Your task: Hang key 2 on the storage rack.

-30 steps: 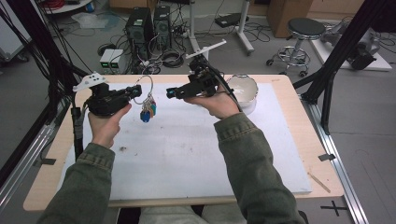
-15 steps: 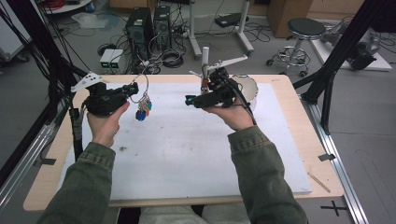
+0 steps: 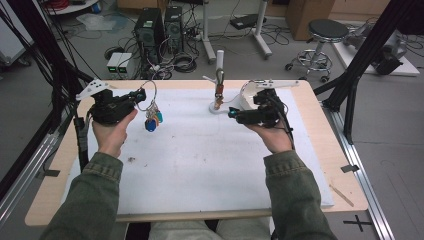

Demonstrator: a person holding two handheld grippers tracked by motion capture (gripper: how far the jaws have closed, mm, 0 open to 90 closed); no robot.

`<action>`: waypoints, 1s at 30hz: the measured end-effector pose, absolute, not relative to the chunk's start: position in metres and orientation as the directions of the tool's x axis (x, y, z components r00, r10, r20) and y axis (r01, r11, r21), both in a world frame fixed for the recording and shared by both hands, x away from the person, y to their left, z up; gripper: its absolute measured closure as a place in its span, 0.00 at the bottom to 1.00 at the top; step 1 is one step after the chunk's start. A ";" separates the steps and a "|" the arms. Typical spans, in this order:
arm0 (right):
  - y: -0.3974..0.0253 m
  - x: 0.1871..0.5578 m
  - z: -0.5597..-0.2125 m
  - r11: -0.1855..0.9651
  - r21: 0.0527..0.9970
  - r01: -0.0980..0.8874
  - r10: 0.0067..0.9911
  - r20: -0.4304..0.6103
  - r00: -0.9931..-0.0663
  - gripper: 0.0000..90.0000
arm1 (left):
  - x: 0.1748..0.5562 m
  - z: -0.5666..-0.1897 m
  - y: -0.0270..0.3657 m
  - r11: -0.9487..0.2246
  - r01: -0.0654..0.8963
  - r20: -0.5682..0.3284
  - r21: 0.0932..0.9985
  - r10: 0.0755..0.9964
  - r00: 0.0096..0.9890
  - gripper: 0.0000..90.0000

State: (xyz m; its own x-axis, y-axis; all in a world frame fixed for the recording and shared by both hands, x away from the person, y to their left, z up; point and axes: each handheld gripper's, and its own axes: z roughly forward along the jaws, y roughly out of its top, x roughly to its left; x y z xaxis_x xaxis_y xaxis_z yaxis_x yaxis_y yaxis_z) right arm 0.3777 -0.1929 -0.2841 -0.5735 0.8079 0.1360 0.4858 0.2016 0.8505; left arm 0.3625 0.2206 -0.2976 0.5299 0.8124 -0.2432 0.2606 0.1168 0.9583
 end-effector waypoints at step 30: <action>-0.289 0.334 -0.368 0.046 0.895 0.444 0.907 0.148 -0.393 0.02 | 0.401 -0.307 0.196 0.113 0.298 -0.247 0.948 0.853 0.461 0.96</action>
